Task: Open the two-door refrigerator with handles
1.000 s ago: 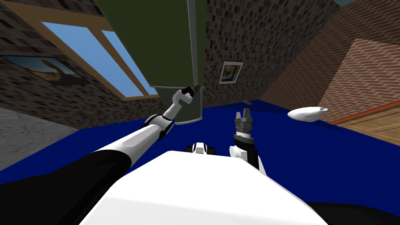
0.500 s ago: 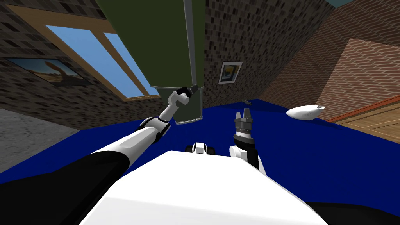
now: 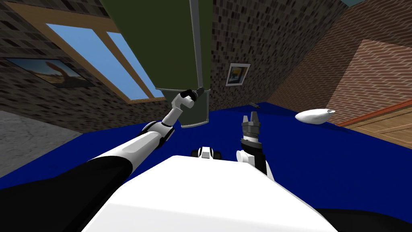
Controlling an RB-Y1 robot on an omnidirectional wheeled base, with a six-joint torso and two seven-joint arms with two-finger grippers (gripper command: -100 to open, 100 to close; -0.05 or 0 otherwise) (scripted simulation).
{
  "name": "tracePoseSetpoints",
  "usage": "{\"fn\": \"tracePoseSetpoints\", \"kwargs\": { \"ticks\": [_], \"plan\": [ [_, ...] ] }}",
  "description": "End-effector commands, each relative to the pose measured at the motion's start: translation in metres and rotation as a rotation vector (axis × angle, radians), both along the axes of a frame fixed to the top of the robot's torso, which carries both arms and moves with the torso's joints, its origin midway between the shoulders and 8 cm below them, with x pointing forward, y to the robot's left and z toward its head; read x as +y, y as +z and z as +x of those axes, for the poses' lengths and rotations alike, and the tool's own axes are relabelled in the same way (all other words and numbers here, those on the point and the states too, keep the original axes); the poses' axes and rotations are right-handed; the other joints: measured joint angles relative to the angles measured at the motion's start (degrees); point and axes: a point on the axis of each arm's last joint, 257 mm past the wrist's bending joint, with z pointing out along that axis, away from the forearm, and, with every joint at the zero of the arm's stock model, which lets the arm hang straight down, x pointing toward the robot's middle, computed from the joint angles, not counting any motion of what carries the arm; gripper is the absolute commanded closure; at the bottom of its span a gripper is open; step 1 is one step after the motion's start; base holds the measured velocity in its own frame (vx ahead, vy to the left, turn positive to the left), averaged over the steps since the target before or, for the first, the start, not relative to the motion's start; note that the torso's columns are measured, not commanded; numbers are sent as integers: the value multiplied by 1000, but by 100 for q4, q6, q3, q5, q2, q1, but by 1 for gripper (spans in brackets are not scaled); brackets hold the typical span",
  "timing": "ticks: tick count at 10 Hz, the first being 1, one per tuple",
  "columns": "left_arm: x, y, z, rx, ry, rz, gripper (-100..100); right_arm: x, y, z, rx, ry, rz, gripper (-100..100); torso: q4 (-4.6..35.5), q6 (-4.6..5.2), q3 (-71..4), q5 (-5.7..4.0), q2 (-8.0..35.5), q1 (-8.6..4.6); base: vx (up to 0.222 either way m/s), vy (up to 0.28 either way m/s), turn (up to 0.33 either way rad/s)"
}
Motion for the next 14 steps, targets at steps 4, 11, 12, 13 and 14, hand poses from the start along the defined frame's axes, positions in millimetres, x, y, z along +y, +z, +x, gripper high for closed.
{"fn": "tracePoseSetpoints", "kwargs": {
  "ticks": [4,11,12,13,14],
  "plan": [
    [30,10,-37,-37,-33,40,100,0,0,0,0,0,0,0,-9,5,3,-1,6,-1,-62,51,-11],
    [20,17,-74,-56,-114,62,100,0,0,0,0,0,0,0,-22,37,-3,-12,-4,-19,-24,26,3],
    [34,-2,-79,-30,-100,103,100,0,0,0,0,0,0,0,-11,53,-7,-26,-7,-52,-58,62,-31],
    [28,3,-91,-48,-127,118,100,0,0,0,0,0,0,0,-27,51,-7,-28,-9,-59,-61,57,8],
    [15,12,-105,-63,-170,105,100,0,0,0,0,0,0,0,-27,60,-13,-33,-18,-69,-27,37,32]
  ]
}}
